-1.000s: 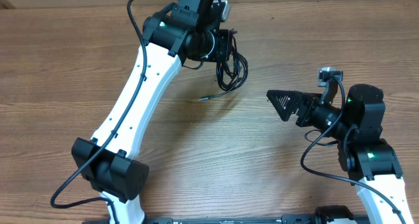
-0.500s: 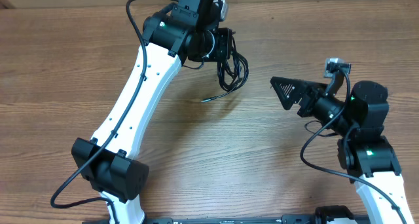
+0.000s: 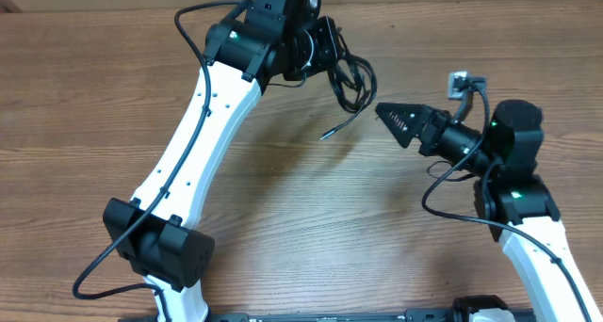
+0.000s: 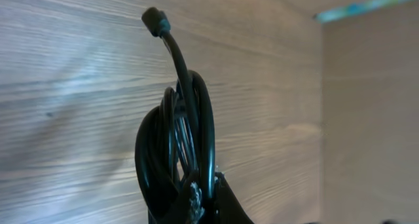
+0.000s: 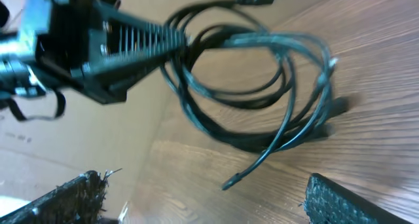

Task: Untangle cables

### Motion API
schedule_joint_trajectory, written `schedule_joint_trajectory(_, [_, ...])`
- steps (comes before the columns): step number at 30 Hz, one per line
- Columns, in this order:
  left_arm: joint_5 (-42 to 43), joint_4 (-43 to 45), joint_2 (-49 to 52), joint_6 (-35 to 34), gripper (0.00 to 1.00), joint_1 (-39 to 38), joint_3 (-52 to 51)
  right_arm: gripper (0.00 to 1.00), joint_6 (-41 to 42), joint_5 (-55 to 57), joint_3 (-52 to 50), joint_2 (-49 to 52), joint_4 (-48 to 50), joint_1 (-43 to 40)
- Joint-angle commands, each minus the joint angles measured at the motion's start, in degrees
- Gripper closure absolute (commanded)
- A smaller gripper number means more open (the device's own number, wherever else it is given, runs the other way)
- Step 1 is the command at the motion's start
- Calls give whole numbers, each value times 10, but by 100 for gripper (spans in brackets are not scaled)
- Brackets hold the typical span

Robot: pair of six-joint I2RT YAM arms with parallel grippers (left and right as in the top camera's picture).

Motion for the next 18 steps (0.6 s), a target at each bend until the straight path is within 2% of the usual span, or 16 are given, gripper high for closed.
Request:
schedule_joint_trajectory(1, [22, 20, -1, -121, 96, 0, 17, 4, -37, -10, 12, 12, 20, 25])
schedule_joint_trajectory(3, [34, 26, -1, -152, 96, 0, 17, 7, -43, -3, 12, 18, 26, 29])
schedule_joint_trajectory(6, [50, 37, -1, -188, 96, 0, 17, 17, -36, 32, 12, 29, 26, 29])
schedule_joint_trajectory(11, [76, 50, -1, -164, 96, 0, 17, 17, 3, 77, 12, 32, 26, 29])
schedule_joint_trajectory(13, [95, 66, -1, -101, 96, 0, 17, 17, 3, 82, 12, 32, 26, 28])
schedule_joint_trajectory(14, [115, 73, -1, -20, 96, 0, 17, 17, 2, 82, 12, 32, 27, 27])
schedule_joint_trajectory(18, [161, 72, -1, 145, 96, 0, 17, 17, 2, 109, 12, 32, 27, 27])
